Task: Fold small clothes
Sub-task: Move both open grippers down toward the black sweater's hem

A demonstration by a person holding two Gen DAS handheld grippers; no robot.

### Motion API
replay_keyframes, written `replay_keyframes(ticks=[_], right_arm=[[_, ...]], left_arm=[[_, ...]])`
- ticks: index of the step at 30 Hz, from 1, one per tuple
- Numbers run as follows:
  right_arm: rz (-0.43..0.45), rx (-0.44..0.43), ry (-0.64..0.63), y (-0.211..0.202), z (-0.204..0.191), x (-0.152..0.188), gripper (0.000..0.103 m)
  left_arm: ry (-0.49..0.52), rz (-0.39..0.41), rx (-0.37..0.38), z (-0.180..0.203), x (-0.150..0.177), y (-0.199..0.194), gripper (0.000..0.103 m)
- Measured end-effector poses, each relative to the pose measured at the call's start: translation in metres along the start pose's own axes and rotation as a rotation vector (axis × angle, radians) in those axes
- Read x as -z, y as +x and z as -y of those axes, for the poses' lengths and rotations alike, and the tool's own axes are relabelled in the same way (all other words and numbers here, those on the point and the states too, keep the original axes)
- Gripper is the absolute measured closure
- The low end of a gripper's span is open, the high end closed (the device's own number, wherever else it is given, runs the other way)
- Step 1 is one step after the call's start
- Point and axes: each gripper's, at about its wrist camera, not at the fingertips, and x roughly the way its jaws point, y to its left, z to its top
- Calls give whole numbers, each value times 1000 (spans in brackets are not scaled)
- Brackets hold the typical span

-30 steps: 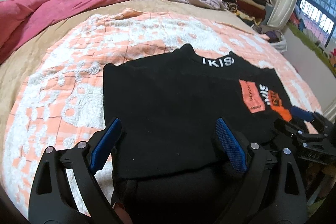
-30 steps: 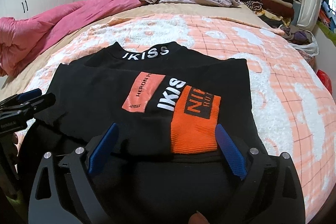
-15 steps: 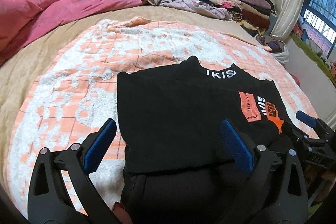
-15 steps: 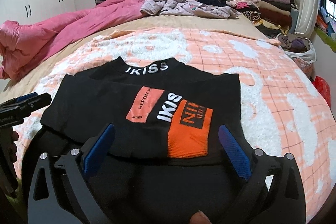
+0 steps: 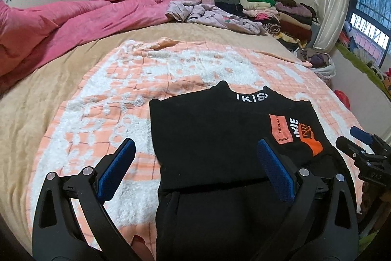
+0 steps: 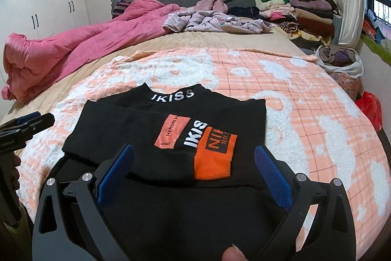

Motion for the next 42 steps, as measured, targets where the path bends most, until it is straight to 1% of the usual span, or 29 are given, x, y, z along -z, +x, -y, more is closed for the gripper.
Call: replay_keyframes(ticks=[6,11,15,21,27,35,42], right_arm=[[11,-1,-16,-18,-4,2,5],[22,-8,-20,-31,-6,3,5],[18,-19,-25,-36,-11,5,5],[15,-23,-48,-48,-16,11,5],[-2,-19,-55,-56,-15,19,5],[-20,-7,-42,-71,2,37,5],[-48,22,-2,-80,26,56,5]], left_arm=[[10,10,-16,-4,7,-18,10],[-17,1,-38,-18,14,-31,10],[-41,10,-55,-27,15,-42,10],[-42,24,-68,-29,18,-60,10],[-35,22,-85,-31,23,-68,10],[-29,-7,-108,-38,39,-76,10],[-60,-42,-141,-56,54,-82,10]])
